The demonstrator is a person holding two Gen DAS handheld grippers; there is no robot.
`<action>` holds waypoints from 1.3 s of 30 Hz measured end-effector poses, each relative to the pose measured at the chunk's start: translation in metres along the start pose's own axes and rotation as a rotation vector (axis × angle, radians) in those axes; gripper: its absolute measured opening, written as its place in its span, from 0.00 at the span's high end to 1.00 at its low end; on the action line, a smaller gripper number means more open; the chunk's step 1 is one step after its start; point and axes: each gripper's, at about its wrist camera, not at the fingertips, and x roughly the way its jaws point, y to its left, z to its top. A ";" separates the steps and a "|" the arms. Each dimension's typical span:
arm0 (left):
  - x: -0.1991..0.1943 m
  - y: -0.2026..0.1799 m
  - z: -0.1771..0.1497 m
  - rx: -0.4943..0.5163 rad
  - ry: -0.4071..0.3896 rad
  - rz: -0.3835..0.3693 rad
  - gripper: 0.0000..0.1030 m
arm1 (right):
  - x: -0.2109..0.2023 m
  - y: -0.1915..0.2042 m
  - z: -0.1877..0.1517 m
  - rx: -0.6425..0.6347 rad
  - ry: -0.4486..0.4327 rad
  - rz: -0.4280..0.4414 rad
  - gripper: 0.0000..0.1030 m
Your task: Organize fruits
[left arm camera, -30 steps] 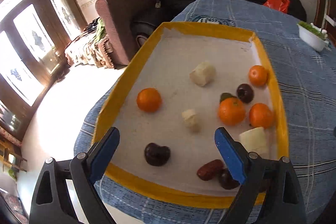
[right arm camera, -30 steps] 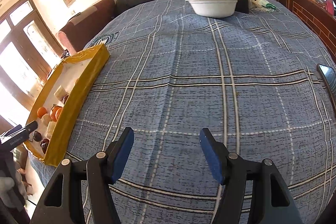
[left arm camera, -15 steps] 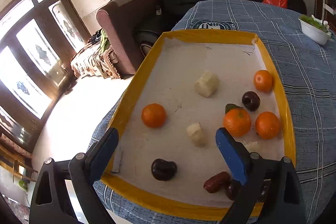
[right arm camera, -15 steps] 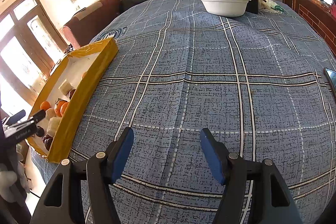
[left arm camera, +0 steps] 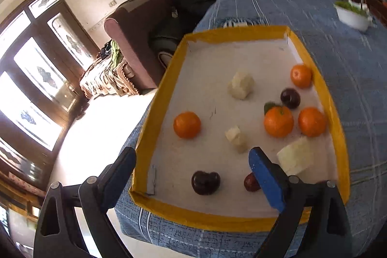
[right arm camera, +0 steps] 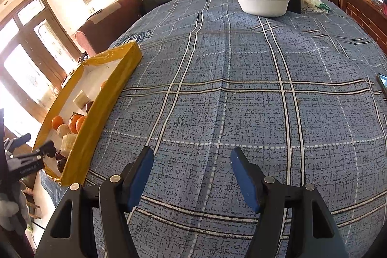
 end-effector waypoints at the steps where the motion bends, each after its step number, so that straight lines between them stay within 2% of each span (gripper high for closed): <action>1: -0.009 0.006 0.004 -0.039 -0.035 -0.023 0.09 | -0.003 0.002 0.000 -0.004 -0.012 -0.005 0.31; 5: -0.058 0.018 0.005 -0.143 -0.216 0.001 0.09 | -0.014 0.020 0.000 -0.057 -0.058 -0.035 0.30; 7: -0.085 0.021 0.003 -0.192 -0.311 0.050 0.08 | -0.018 0.031 -0.003 -0.095 -0.075 -0.031 0.30; 10: -0.131 0.027 -0.006 -0.277 -0.471 0.154 0.01 | -0.029 0.052 -0.012 -0.173 -0.113 -0.018 0.27; 13: -0.173 0.028 -0.017 -0.335 -0.616 0.226 0.00 | -0.043 0.069 -0.022 -0.237 -0.157 -0.012 0.26; 15: -0.198 0.025 -0.025 -0.354 -0.694 0.256 0.00 | -0.052 0.078 -0.027 -0.262 -0.177 0.005 0.25; 17: -0.213 0.020 -0.031 -0.350 -0.725 0.261 0.00 | -0.063 0.087 -0.031 -0.282 -0.194 0.026 0.25; 19: -0.220 0.016 -0.036 -0.348 -0.713 0.256 0.00 | -0.071 0.096 -0.036 -0.305 -0.208 0.045 0.23; 21: -0.216 0.013 -0.039 -0.353 -0.669 0.225 0.00 | -0.079 0.104 -0.042 -0.326 -0.216 0.069 0.22; 26: -0.180 0.016 -0.043 -0.396 -0.500 0.113 0.00 | -0.091 0.118 -0.058 -0.354 -0.218 0.109 0.19; 30: -0.163 0.016 -0.053 -0.412 -0.411 0.069 0.00 | -0.093 0.119 -0.066 -0.347 -0.206 0.115 0.19; 39: -0.155 0.011 -0.068 -0.389 -0.357 0.032 0.00 | -0.092 0.137 -0.082 -0.408 -0.182 0.122 0.17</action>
